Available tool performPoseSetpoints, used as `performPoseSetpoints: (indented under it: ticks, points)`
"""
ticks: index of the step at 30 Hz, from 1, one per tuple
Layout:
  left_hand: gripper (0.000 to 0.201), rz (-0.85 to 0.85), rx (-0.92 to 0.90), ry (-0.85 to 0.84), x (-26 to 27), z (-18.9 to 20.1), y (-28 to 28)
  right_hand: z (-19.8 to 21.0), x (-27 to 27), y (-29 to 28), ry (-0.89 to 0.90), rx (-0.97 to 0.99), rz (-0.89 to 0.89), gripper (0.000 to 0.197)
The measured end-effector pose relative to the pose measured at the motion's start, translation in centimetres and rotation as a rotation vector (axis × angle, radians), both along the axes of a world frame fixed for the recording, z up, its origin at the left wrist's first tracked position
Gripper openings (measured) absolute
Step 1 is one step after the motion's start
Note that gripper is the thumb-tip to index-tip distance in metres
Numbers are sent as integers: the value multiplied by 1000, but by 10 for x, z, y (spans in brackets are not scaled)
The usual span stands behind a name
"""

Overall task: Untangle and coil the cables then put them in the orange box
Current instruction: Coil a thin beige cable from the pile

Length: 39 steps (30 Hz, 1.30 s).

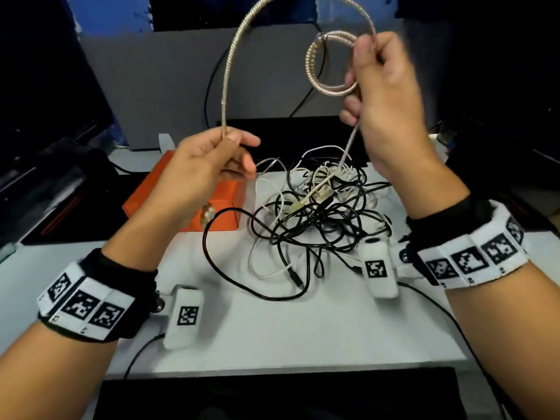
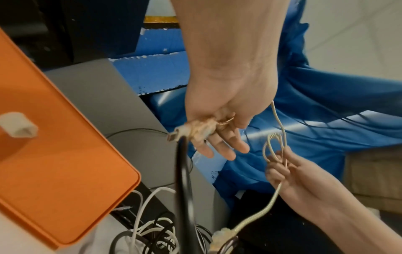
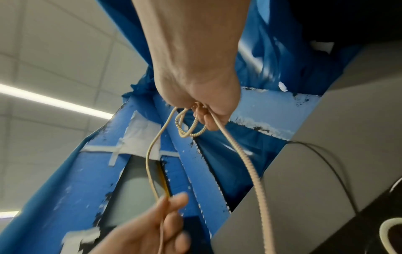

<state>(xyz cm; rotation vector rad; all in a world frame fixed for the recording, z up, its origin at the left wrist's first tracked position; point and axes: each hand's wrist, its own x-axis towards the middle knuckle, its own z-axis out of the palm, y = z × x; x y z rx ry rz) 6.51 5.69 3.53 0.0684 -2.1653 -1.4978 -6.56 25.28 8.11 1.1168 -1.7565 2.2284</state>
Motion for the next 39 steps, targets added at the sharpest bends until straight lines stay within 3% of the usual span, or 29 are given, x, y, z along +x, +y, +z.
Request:
performPoseSetpoints:
  ticks: [5, 7, 10, 12, 14, 15, 17, 18, 20, 23, 26, 30, 33, 36, 39]
  points:
    - [38, -108, -284, -55, 6, 2, 30, -9, 33, -15, 29, -97, 96, 16]
    - [31, -188, -381, -98, 10, 3, 49, -11, 41, -17, -6, -167, 128, 16]
    - [31, -176, -515, -72, 11, -3, 66, -9, 44, -16, -10, -222, 87, 15]
    - [26, -75, -455, 29, 8, -7, 64, -7, 37, -10, -49, -161, 51, 14]
    - [25, 12, -320, 60, 7, -5, 56, -8, 22, -2, -83, 83, -49, 11]
    - [26, 27, -289, 37, 6, -3, 51, -8, 15, 4, -76, 273, -129, 21]
    - [26, 34, -300, -43, 5, -2, 40, -8, 8, 14, -9, 603, -298, 63]
    - [26, 39, -317, -72, 4, -1, 35, -5, 10, 18, 44, 667, -361, 78]
    - [25, 19, -347, -121, 4, -1, 28, -2, 27, 19, 224, 627, -392, 89]
    - [27, -96, -360, -117, 10, 7, 31, -3, 50, 8, 550, 648, -182, 78]
    - [38, -78, -331, -38, 18, 15, 32, -11, 58, -2, 615, 740, 12, 48]
    - [30, -93, -245, -52, 29, 18, 23, -20, 58, -1, 605, 741, -12, 36]
    - [36, -122, -212, -82, 34, 22, 20, -27, 53, 10, 666, 703, -22, 22]
    - [29, -164, -182, -39, 32, 28, 26, -32, 50, 19, 576, 630, -69, 18]
    - [29, -101, -182, 12, 22, 27, 35, -36, 47, 20, 510, 607, -136, 17]
